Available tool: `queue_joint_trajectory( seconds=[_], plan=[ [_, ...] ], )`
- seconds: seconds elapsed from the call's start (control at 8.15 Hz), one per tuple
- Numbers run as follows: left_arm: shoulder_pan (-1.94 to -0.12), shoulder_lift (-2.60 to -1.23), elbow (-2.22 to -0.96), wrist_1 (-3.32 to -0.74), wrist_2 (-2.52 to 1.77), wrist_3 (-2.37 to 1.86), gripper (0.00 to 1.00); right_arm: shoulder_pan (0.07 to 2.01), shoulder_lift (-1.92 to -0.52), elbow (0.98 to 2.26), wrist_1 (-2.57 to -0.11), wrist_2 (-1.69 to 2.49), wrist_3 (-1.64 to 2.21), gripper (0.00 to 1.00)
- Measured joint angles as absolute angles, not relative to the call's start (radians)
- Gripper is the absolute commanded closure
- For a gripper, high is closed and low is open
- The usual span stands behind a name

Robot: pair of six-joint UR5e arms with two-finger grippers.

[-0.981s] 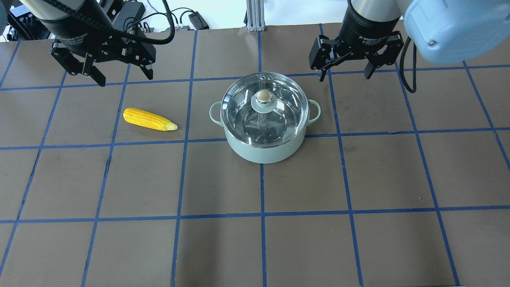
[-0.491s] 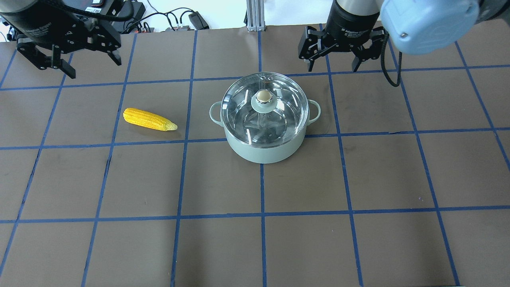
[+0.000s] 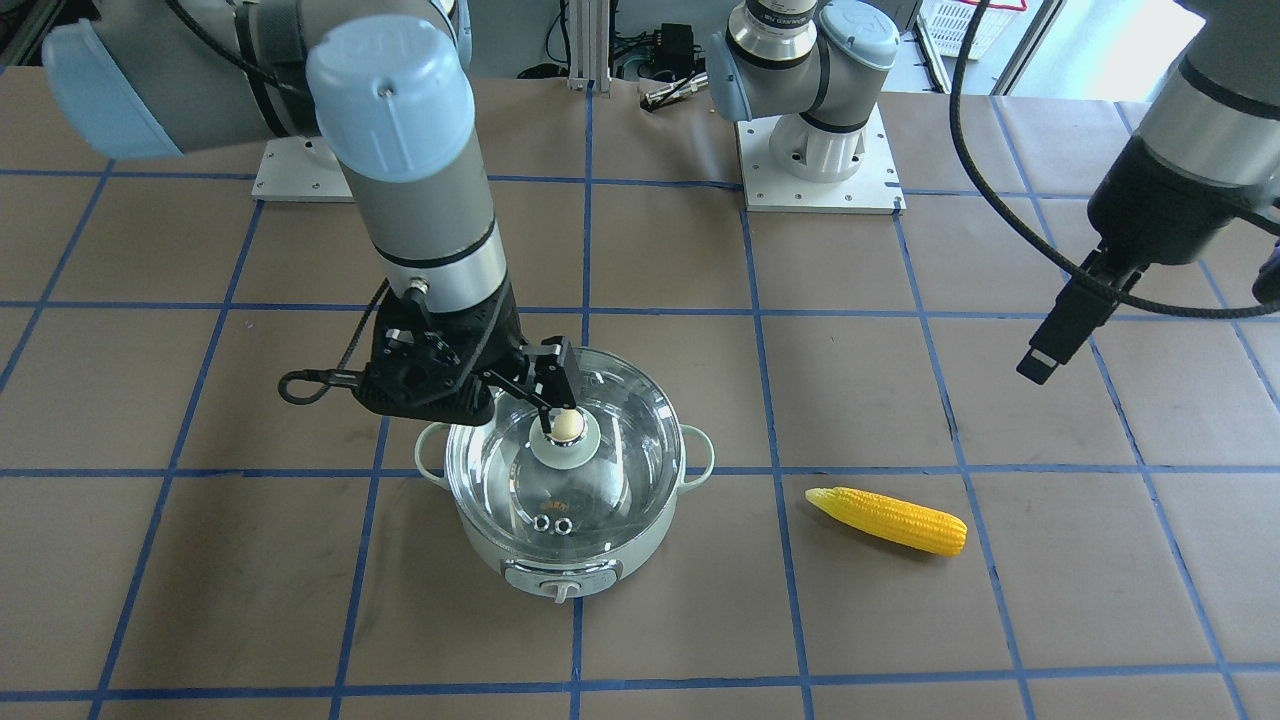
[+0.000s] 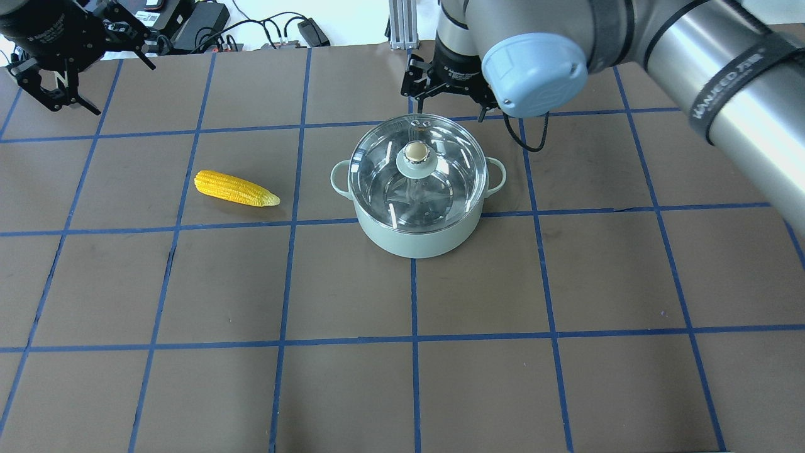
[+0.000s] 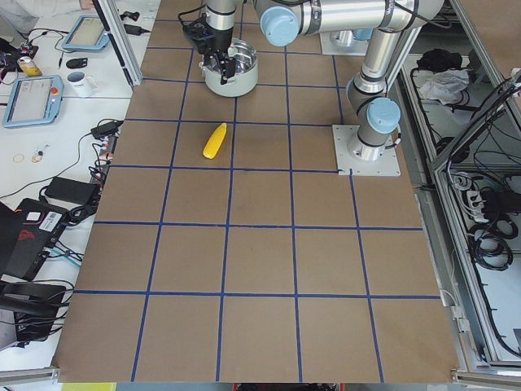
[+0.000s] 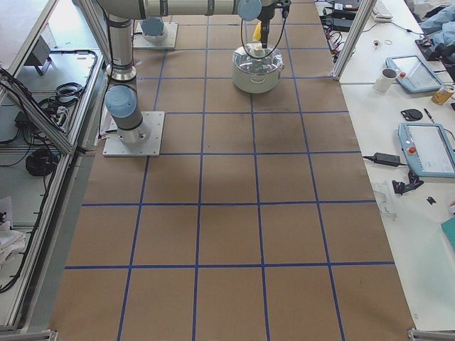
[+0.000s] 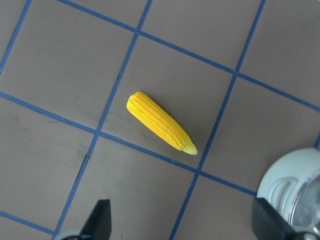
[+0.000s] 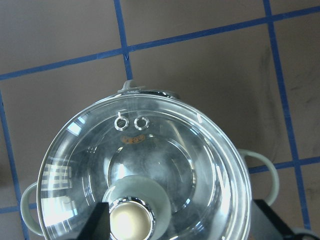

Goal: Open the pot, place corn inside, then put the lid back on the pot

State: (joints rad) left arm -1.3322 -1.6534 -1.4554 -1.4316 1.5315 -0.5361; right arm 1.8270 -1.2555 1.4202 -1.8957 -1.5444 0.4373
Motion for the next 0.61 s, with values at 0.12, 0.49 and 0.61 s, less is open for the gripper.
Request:
queue_joint_trajectory(
  seconds=[0.12,0.49,0.61],
  plan=[
    [-1.331,-1.677,-1.456,-1.425,1.532,-0.657,0.00,1.852,-1.220,1.420,-1.917,-1.545,0.468,0.00],
    [-1.330,-1.772,-1.457,-1.419,1.528,-0.906,0.00,1.891,-1.169,1.423,-1.954,-1.547,0.526,0.00],
    [-1.330,-1.818,-1.457,-1.411,1.526,-0.956,0.00,1.898,-1.159,1.424,-1.957,-1.546,0.541,0.00]
  ],
)
